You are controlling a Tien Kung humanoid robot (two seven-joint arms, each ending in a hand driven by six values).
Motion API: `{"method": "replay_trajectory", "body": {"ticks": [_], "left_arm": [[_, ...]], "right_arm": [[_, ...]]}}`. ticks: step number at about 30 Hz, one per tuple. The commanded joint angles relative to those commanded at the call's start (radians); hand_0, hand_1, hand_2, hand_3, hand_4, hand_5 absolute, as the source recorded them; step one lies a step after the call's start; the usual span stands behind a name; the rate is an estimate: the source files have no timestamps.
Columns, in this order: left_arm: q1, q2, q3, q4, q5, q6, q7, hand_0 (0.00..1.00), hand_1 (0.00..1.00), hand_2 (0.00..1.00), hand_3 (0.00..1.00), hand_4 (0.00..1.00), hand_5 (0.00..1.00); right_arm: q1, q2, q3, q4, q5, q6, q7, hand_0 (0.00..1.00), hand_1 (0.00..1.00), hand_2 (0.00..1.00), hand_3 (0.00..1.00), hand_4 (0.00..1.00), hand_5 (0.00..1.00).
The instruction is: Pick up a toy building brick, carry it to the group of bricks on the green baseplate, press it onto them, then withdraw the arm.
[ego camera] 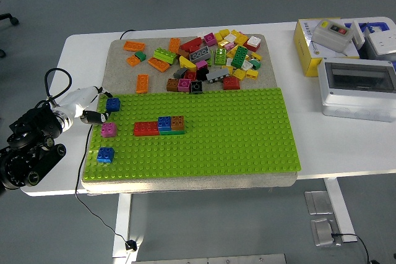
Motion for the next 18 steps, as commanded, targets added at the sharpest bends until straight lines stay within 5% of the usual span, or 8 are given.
{"method": "replay_trajectory", "body": {"ticks": [18], "left_arm": [[0.003,0.003,0.005,-0.006,-0.032,-0.014,0.000,0.998,0.918,0.901,0.622,0.412,0.065]], "right_arm": [[-0.003,0.001,-0.010,0.000,0.006,0.000,0.001,0.707,0.645,0.630,0.800,0.635,0.998]]}}
